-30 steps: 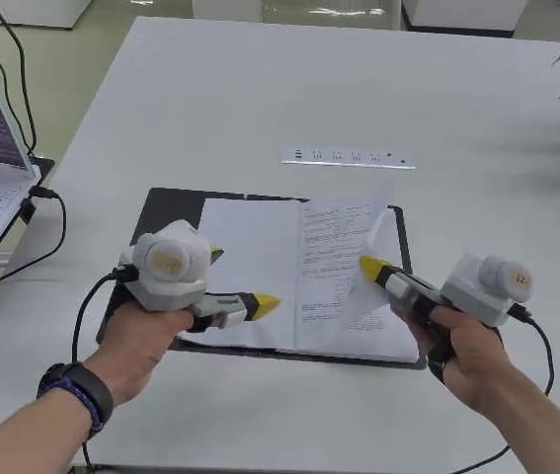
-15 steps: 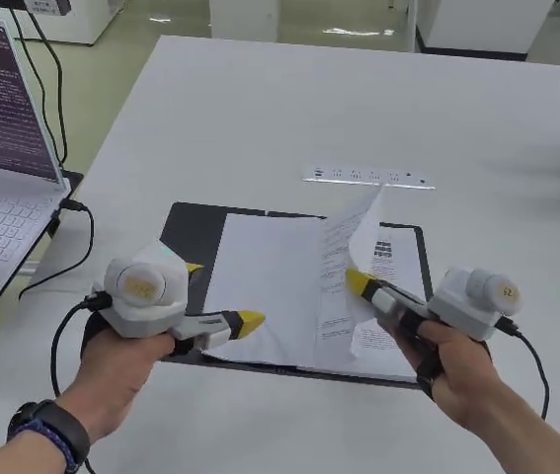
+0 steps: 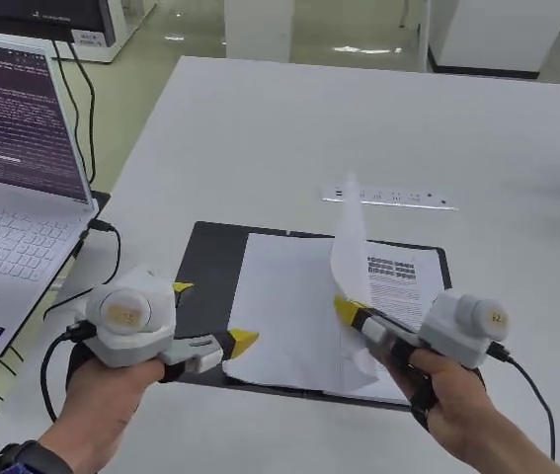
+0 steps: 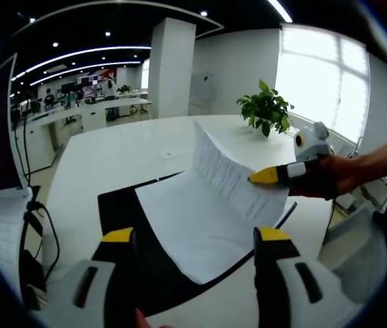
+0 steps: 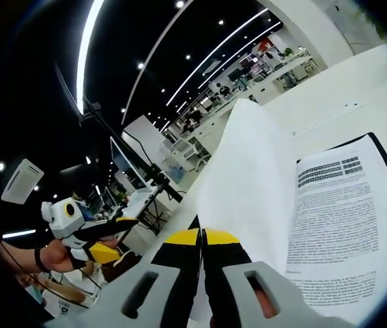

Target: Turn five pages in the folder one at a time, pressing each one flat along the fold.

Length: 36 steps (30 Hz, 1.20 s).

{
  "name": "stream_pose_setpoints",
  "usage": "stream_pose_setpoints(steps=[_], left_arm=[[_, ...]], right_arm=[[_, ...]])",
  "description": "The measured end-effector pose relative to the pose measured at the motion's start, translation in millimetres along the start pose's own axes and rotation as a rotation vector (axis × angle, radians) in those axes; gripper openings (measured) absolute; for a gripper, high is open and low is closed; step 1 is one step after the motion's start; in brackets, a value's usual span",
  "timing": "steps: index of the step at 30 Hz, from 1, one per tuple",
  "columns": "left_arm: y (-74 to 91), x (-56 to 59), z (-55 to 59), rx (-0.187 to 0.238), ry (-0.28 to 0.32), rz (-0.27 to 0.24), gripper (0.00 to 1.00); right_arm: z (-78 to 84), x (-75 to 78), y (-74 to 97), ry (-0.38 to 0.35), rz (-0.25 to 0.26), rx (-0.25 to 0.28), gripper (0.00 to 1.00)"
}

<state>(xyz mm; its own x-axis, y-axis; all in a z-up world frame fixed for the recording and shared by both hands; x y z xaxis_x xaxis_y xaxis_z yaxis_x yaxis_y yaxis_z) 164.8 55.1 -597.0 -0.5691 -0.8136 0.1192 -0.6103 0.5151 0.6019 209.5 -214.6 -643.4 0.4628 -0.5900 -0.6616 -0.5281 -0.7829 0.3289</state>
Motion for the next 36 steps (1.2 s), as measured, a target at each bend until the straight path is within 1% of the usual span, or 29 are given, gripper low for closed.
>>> stream_pose_setpoints(steps=[5, 10, 14, 16, 22, 23, 25, 28, 30, 32, 36], left_arm=[[6.3, -6.1, 8.1, 0.001, 0.012, -0.007, 0.69], [14.5, -10.5, 17.4, 0.003, 0.027, -0.008, 0.7], [19.9, -11.6, 22.6, -0.002, 0.028, -0.007, 0.7], [21.4, -13.0, 25.0, -0.006, 0.027, -0.007, 0.7], [27.8, -17.7, 30.8, -0.004, 0.042, -0.015, 0.71], [28.4, -18.3, 31.5, -0.004, 0.043, -0.016, 0.71], [29.1, -17.6, 33.7, -0.011, 0.037, -0.014, 0.71], [29.1, -18.0, 37.7, -0.022, 0.026, -0.015, 0.71], [29.7, -19.2, 39.5, -0.021, 0.033, -0.015, 0.71], [29.9, -19.9, 40.5, -0.021, 0.04, -0.017, 0.71], [30.5, -20.8, 41.0, -0.017, 0.051, -0.021, 0.72]], right_arm=[[1.1, -7.5, -15.8, -0.002, -0.015, -0.022, 0.0], [2.1, -12.2, -29.2, -0.036, -0.029, -0.011, 0.0], [7.0, -19.0, -41.6, -0.046, -0.043, -0.027, 0.0], [8.5, -19.2, -46.9, -0.059, -0.049, -0.031, 0.0], [16.4, -26.5, -65.1, -0.079, -0.067, -0.053, 0.0], [17.8, -25.0, -68.0, -0.082, -0.069, -0.057, 0.0], [20.9, -25.7, -73.4, -0.115, -0.076, -0.061, 0.0], [24.7, -26.5, -79.6, -0.123, -0.077, -0.064, 0.0], [27.3, -25.0, -85.0, -0.133, -0.079, -0.067, 0.0], [29.3, -26.8, -88.2, -0.141, -0.076, -0.068, 0.0], [33.3, -23.2, -94.1, -0.161, -0.07, -0.077, 0.0]])
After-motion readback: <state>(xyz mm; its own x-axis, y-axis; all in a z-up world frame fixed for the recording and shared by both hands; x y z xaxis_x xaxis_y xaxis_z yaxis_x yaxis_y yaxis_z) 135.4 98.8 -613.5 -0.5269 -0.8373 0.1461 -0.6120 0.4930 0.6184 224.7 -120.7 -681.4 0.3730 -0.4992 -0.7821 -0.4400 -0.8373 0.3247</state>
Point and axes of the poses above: the centre of the closed fingertips' face, and the gripper's own axes: y roughly backward along the fingers, x roughly to its right, z roughly out of its underside, the point moved 10 cm from there along y, roughly backward along the fingers, and after that the axes turned 8 degrees about -x, right-handed, at the moved point
